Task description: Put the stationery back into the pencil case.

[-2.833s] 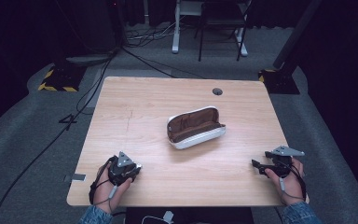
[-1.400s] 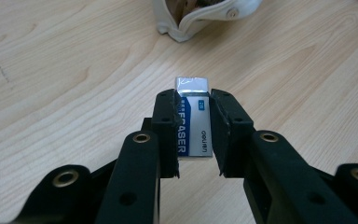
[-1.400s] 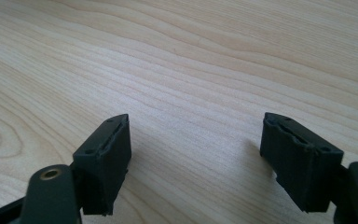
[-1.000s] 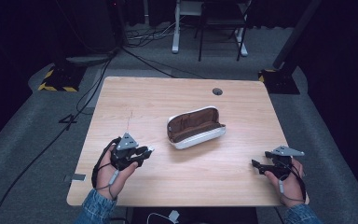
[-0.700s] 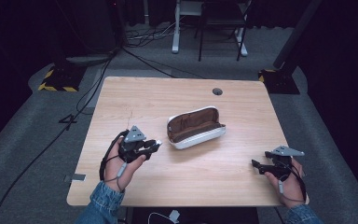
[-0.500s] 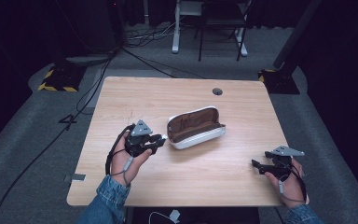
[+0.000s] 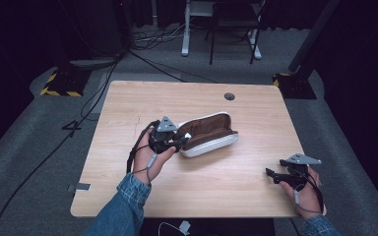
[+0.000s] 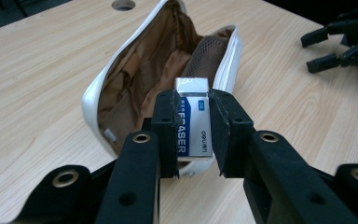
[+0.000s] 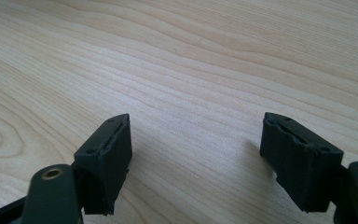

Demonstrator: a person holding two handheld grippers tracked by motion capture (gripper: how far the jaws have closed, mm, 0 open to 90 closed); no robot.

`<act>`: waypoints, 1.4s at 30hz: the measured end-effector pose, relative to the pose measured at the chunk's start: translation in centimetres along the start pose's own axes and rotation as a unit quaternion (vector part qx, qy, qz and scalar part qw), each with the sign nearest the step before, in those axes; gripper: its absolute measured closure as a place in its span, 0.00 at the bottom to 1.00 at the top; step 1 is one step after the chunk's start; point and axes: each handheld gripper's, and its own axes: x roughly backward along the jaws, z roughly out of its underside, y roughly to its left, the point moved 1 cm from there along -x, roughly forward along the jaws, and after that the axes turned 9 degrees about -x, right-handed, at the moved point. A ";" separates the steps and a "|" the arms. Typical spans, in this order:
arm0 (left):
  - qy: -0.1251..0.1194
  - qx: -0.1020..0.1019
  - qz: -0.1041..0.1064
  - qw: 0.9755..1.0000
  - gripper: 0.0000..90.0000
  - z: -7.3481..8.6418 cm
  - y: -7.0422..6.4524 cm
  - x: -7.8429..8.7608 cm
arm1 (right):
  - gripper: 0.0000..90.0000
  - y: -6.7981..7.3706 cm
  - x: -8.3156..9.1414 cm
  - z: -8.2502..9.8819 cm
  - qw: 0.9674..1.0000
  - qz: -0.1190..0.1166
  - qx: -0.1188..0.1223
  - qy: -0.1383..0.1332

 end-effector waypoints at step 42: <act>0.017 -0.006 0.023 1.000 0.81 -3.9 1.9 -9.6 | 0.28 0.0 0.0 0.0 1.000 0.000 0.000 0.000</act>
